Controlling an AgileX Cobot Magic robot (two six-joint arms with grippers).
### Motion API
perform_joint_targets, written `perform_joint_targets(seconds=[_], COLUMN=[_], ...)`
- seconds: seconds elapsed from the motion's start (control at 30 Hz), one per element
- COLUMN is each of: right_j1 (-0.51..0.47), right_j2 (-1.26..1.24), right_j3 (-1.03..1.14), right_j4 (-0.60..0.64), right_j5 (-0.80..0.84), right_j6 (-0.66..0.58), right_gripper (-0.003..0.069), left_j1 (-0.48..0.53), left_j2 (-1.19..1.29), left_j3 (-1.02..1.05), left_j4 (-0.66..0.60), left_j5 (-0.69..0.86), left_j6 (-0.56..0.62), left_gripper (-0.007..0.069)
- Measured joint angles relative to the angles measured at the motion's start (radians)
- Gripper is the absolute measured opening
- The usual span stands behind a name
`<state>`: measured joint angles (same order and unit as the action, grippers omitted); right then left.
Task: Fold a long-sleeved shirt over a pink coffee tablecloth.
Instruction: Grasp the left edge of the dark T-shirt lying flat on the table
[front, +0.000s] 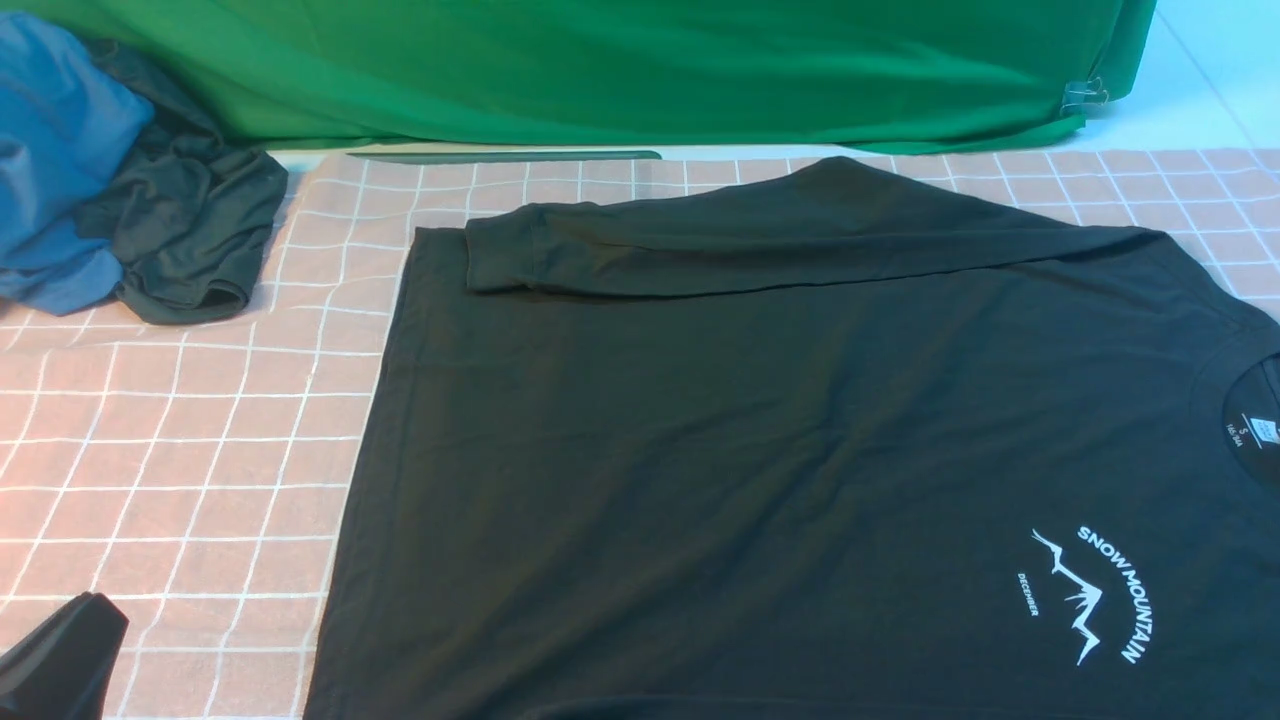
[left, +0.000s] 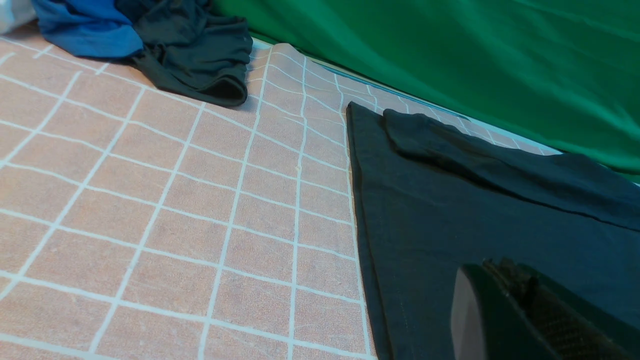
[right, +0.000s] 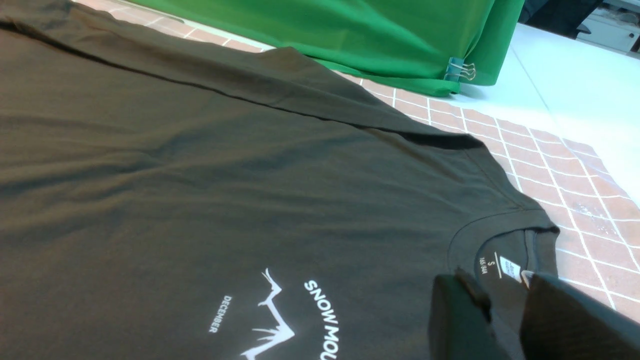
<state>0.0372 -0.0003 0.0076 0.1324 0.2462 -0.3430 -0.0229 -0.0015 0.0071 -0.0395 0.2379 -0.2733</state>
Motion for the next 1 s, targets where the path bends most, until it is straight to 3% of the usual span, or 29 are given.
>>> perform_joint_targets(seconds=[0.33, 0.57, 0.73, 0.87, 1.0], right_j1=[0.0, 0.0, 0.0, 0.0, 0.0], right_j2=[0.0, 0.0, 0.0, 0.0, 0.0], right_j3=[0.0, 0.0, 0.0, 0.0, 0.0], right_j4=[0.0, 0.0, 0.003, 0.186, 0.322], right_j5=[0.0, 0.0, -0.003, -0.106, -0.231], right_j6=[0.0, 0.0, 0.0, 0.078, 0.238], right_gripper=[0.0238, 0.0238, 0.0238, 0.0238, 0.0238], left_j1=[0.0, 0.0, 0.0, 0.0, 0.0], left_j2=[0.0, 0.0, 0.0, 0.0, 0.0], left_j3=[0.0, 0.0, 0.0, 0.0, 0.0], left_j4=[0.039, 0.039, -0.028, -0.154, -0.186], left_j5=[-0.012, -0.116, -0.2, -0.34, -0.532], left_j6=[0.0, 0.0, -0.013, -0.117, -0.245], left_gripper=[0.0014, 0.0014, 0.0014, 0.0014, 0.0014])
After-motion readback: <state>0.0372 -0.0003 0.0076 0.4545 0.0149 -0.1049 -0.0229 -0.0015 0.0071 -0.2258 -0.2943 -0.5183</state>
